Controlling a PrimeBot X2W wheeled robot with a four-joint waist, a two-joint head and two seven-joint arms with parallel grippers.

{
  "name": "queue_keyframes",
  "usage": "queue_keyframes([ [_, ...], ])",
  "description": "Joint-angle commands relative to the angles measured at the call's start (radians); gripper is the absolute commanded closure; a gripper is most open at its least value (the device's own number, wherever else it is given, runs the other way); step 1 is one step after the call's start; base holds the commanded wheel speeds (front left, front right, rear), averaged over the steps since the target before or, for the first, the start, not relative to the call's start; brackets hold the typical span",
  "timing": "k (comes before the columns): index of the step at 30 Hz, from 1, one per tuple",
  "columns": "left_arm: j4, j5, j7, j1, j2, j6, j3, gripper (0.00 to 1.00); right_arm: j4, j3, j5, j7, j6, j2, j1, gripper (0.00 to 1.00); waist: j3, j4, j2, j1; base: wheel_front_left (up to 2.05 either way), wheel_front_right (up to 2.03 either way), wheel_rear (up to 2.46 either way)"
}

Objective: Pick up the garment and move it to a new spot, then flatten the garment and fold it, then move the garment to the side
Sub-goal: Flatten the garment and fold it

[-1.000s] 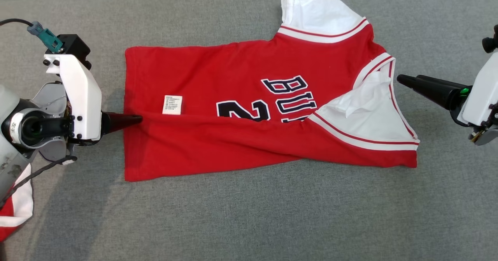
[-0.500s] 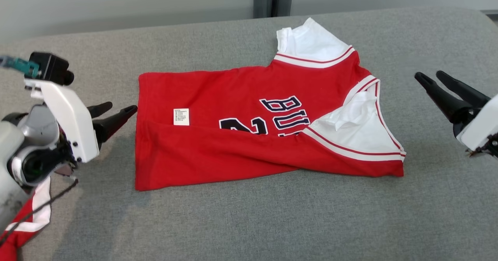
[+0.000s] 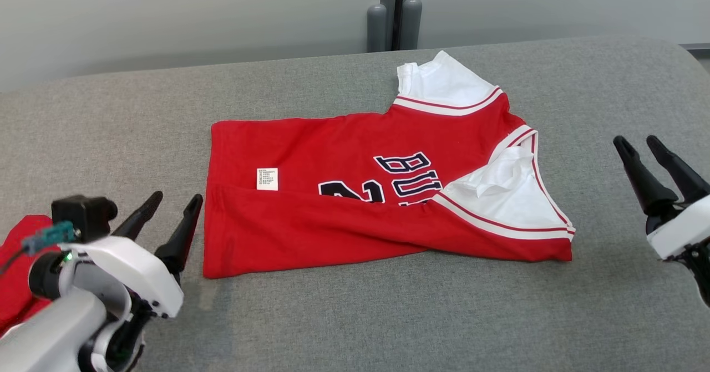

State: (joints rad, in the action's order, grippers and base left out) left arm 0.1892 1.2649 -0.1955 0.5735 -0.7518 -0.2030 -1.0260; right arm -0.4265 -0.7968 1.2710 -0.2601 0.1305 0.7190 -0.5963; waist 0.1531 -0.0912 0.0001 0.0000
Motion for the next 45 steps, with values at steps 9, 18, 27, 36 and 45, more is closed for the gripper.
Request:
queue_keyframes([
  [9,-0.041,-0.075,-0.071,-0.141,0.073,-0.136,0.099,0.0,-0.047,0.179,-0.164,-0.006,0.001,-0.146,0.205,0.0,0.012,0.002,-0.0001,0.0,0.0,0.0,0.0],
  [18,0.015,-0.158,-0.07,-0.221,0.154,-0.138,0.159,0.0,-0.151,0.159,-0.157,0.024,0.001,-0.222,0.211,0.0,0.028,0.007,-0.0001,0.0,0.0,0.0,0.0],
  [27,0.105,-0.186,-0.07,-0.199,0.208,-0.106,0.16,0.0,-0.237,0.136,-0.123,0.096,0.001,-0.26,0.17,0.0,0.042,0.022,-0.0001,0.0,0.0,0.0,0.0],
  [36,0.209,-0.172,-0.032,-0.181,0.253,-0.068,0.143,0.0,-0.292,0.121,-0.094,0.146,0.001,-0.293,0.148,0.0,0.053,0.019,-0.0001,0.0,0.0,0.0,0.0],
  [45,0.266,-0.156,0.03,-0.164,0.287,-0.03,0.112,0.0,-0.262,0.079,-0.066,0.185,0.001,-0.303,0.148,0.0,0.059,0.015,-0.0001,0.0,0.0,0.0,0.0],
])
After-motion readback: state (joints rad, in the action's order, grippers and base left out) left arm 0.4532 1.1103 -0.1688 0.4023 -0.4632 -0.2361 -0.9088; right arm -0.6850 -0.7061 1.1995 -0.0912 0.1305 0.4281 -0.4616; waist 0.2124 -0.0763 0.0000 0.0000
